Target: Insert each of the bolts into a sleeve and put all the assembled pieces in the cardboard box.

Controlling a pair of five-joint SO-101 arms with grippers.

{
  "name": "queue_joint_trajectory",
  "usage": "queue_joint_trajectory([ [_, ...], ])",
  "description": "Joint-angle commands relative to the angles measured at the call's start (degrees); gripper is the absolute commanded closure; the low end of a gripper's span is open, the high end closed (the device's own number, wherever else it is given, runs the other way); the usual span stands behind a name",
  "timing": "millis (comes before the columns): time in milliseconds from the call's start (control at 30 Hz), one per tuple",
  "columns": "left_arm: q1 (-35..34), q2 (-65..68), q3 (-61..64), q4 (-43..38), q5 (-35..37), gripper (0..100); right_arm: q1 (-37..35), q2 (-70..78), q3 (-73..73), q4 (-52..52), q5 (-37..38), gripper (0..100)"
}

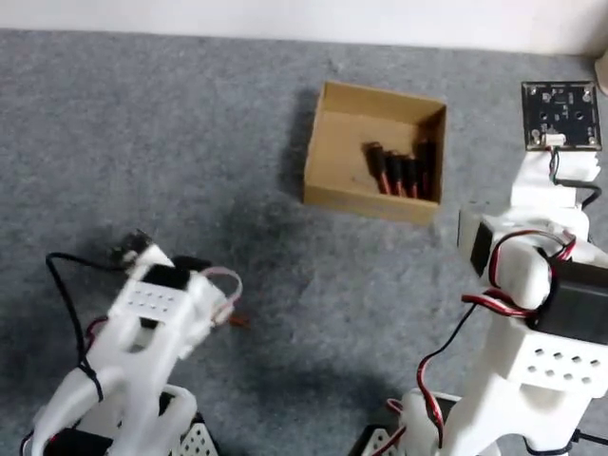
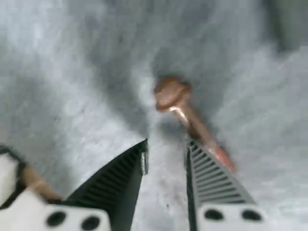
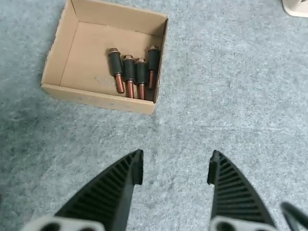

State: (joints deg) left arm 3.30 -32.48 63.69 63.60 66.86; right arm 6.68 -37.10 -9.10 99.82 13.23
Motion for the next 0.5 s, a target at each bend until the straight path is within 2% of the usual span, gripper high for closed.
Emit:
queue_joint_trajectory([
  [0,-1.98,-0.66,-3.12,-0.79,0.00,86,0.66,-0.75,0.13,1.01,0.97,79.3],
  [300,-1.89,-0.75,-0.84,-0.70,-0.09,86,0.66,-0.75,0.22,1.01,0.97,79.3],
  [467,-1.89,-0.75,-7.43,3.25,-0.09,86,0.66,-0.75,0.22,1.01,0.97,79.3],
])
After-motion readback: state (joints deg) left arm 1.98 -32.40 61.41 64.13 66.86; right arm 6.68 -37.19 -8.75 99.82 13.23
